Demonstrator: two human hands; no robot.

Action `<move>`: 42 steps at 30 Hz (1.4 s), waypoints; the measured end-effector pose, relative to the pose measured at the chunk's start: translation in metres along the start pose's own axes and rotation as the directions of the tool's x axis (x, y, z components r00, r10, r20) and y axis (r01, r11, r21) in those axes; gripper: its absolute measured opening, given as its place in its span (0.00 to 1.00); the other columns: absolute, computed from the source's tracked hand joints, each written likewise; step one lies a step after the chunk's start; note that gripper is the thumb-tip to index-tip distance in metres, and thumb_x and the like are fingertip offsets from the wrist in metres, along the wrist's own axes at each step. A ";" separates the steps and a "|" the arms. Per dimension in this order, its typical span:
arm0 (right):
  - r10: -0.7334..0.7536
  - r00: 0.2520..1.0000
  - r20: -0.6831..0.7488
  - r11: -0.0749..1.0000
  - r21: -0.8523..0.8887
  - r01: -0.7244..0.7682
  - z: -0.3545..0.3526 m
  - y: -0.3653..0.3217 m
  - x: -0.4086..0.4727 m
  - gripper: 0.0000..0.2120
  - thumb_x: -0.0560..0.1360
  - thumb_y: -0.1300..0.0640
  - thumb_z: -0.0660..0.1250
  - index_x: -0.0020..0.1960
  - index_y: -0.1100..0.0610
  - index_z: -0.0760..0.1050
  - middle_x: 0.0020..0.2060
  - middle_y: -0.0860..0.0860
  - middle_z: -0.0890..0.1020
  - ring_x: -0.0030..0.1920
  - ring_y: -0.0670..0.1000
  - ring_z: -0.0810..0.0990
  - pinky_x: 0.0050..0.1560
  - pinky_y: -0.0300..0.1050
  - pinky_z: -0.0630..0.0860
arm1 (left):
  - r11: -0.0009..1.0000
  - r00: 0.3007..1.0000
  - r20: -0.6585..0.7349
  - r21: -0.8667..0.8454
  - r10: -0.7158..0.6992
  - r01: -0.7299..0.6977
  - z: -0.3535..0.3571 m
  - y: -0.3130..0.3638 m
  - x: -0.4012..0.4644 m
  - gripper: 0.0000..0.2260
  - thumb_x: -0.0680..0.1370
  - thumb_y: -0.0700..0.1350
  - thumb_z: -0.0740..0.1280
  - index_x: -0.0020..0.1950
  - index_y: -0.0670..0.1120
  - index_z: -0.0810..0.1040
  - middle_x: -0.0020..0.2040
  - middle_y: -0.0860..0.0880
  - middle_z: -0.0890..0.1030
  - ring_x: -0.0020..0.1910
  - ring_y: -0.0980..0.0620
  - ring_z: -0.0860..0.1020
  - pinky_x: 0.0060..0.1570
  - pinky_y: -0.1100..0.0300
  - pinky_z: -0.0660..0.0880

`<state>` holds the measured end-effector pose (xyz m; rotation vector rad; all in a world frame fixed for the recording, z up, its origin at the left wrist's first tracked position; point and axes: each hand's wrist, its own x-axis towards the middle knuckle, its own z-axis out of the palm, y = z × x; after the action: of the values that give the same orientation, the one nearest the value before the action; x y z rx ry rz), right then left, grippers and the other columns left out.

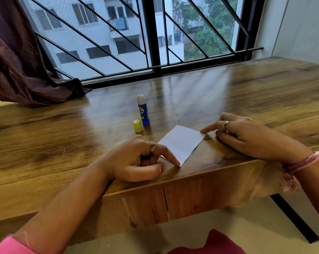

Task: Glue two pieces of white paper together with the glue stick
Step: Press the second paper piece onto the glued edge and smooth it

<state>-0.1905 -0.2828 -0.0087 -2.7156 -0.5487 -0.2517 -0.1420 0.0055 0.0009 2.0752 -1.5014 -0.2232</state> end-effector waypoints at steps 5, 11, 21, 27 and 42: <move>-0.059 0.997 -0.052 0.998 -0.002 0.059 0.001 0.000 -0.002 0.16 0.77 0.54 0.58 0.59 0.40 0.77 0.42 0.42 0.72 0.37 0.47 0.77 0.46 0.49 0.71 | 0.997 0.998 -0.061 0.066 -0.034 0.038 0.000 0.001 -0.001 0.17 0.74 0.47 0.59 0.59 0.47 0.79 0.23 0.49 0.68 0.22 0.56 0.66 0.29 0.69 0.63; -0.123 0.990 -0.064 0.992 -0.020 0.122 -0.001 -0.005 -0.010 0.15 0.76 0.58 0.63 0.58 0.43 0.79 0.42 0.43 0.72 0.36 0.48 0.77 0.41 0.47 0.74 | 0.964 0.985 -0.154 0.241 -0.078 0.114 -0.007 -0.006 -0.004 0.18 0.76 0.52 0.56 0.59 0.51 0.80 0.24 0.54 0.69 0.24 0.59 0.69 0.30 0.68 0.64; -0.209 0.978 -0.010 0.973 0.100 0.209 0.004 -0.024 -0.020 0.15 0.75 0.54 0.61 0.59 0.45 0.79 0.42 0.46 0.75 0.38 0.49 0.78 0.39 0.47 0.76 | 0.860 0.950 -0.259 0.429 -0.176 0.276 -0.005 -0.010 -0.003 0.25 0.76 0.59 0.47 0.66 0.58 0.74 0.53 0.53 0.71 0.53 0.58 0.68 0.56 0.52 0.64; -0.146 0.989 -0.039 0.971 0.184 0.150 0.006 -0.018 -0.016 0.15 0.77 0.51 0.57 0.61 0.41 0.74 0.43 0.37 0.75 0.42 0.45 0.77 0.43 0.38 0.71 | 0.937 0.986 -0.164 0.347 0.013 0.045 -0.003 0.002 -0.001 0.20 0.76 0.52 0.57 0.66 0.47 0.76 0.46 0.51 0.74 0.43 0.56 0.73 0.44 0.60 0.71; -0.181 0.982 0.058 0.956 0.244 0.161 0.004 -0.023 -0.016 0.18 0.73 0.45 0.56 0.61 0.36 0.75 0.42 0.46 0.74 0.40 0.50 0.75 0.41 0.50 0.74 | 0.934 0.996 0.071 0.349 0.058 -0.079 0.005 0.008 0.007 0.23 0.76 0.60 0.56 0.69 0.55 0.71 0.29 0.50 0.74 0.25 0.55 0.68 0.28 0.68 0.63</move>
<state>-0.2139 -0.2665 -0.0089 -2.4558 -0.7862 -0.1120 -0.1483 -0.0047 0.0022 2.3008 -1.7513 0.0146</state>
